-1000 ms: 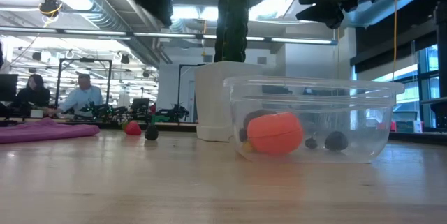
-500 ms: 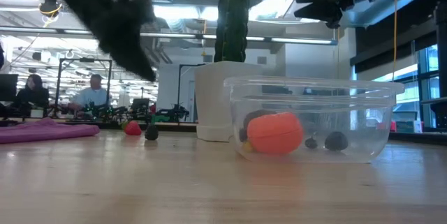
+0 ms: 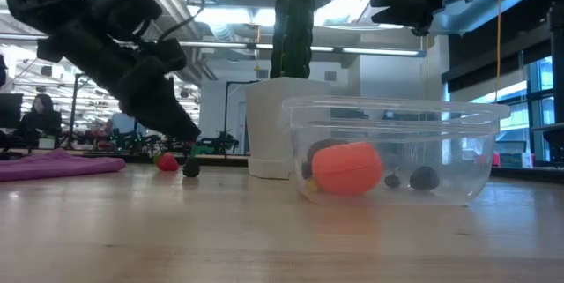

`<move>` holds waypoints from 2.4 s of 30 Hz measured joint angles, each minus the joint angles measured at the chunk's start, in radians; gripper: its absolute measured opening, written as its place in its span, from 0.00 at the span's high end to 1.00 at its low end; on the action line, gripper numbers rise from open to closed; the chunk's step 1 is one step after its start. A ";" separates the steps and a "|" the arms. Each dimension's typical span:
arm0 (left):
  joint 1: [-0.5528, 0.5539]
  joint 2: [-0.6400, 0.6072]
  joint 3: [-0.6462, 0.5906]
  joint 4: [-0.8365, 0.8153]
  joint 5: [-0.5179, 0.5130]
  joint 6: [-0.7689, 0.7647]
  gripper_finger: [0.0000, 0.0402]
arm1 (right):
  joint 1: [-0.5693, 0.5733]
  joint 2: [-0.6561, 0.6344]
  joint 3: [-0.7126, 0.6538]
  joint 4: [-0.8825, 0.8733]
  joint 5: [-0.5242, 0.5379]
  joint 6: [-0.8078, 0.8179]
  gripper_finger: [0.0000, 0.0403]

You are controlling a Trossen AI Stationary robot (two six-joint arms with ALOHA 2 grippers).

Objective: Pick and placing Produce into tupperware
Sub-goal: Put the blackberry into the transparent bin

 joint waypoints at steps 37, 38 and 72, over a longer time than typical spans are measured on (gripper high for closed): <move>0.008 0.301 0.004 0.144 0.013 0.000 0.52 | 0.000 0.000 0.000 0.004 0.015 -0.020 0.37; 0.008 0.301 0.004 0.144 0.013 0.000 0.54 | 0.000 0.000 0.000 0.004 0.015 -0.020 0.37; -0.041 -0.052 0.244 0.094 0.193 -0.018 0.78 | 0.000 0.000 0.000 0.004 0.014 -0.059 0.37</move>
